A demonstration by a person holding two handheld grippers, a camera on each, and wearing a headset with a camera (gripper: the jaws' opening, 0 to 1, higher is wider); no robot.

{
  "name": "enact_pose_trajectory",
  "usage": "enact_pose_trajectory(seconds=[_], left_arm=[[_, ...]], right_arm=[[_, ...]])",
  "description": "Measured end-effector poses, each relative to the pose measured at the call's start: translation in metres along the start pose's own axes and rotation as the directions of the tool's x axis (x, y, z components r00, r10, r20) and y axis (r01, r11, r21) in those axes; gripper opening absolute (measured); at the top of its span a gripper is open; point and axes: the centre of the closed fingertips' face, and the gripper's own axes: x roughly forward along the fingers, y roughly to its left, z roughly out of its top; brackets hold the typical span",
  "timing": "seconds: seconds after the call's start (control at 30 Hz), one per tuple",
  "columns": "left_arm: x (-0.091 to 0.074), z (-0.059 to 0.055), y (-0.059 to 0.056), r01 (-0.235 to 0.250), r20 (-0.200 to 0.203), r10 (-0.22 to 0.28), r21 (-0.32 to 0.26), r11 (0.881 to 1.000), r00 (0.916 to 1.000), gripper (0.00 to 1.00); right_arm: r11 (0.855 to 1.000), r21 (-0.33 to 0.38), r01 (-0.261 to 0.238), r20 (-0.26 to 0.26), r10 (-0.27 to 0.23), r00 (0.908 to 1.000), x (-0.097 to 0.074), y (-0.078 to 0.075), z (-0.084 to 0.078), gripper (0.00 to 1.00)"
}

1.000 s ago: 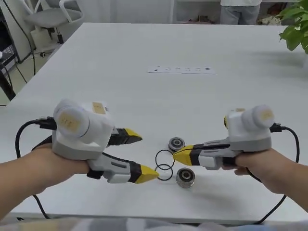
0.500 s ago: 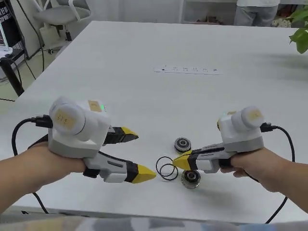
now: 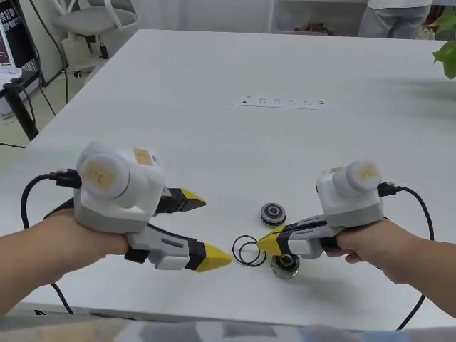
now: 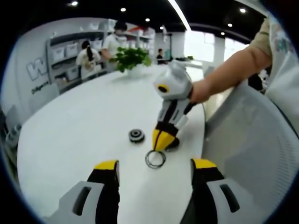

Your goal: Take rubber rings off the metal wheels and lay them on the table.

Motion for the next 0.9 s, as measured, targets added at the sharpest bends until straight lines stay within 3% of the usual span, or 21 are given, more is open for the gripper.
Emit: enact_pose_trajectory(seconds=[0.27, 0.47, 0.67, 0.9], left_arm=[[0.002, -0.004, 0.001, 0.009, -0.019, -0.009, -0.002, 1.000, 0.9998, 0.62], [0.003, -0.005, 0.003, 0.017, -0.028, -0.018, -0.005, 1.000, 0.9994, 0.62], [0.009, -0.002, 0.010, 0.016, -0.025, -0.017, -0.011, 1.000, 0.9996, 0.61], [0.016, 0.005, 0.020, 0.015, -0.020, -0.015, -0.018, 1.000, 0.9997, 0.60]], right_arm=[[1.000, -0.009, 0.005, -0.010, -0.005, 0.9999, -0.002, -0.001, -0.004, 0.07], [1.000, 0.009, 0.013, 0.024, -0.013, 0.9996, -0.009, -0.005, 0.002, 0.10], [0.999, 0.043, 0.019, 0.078, -0.023, 0.9967, -0.020, -0.009, 0.011, 0.14], [0.998, 0.035, 0.049, 0.128, -0.053, 0.9904, -0.034, -0.018, 0.022, 0.16]])
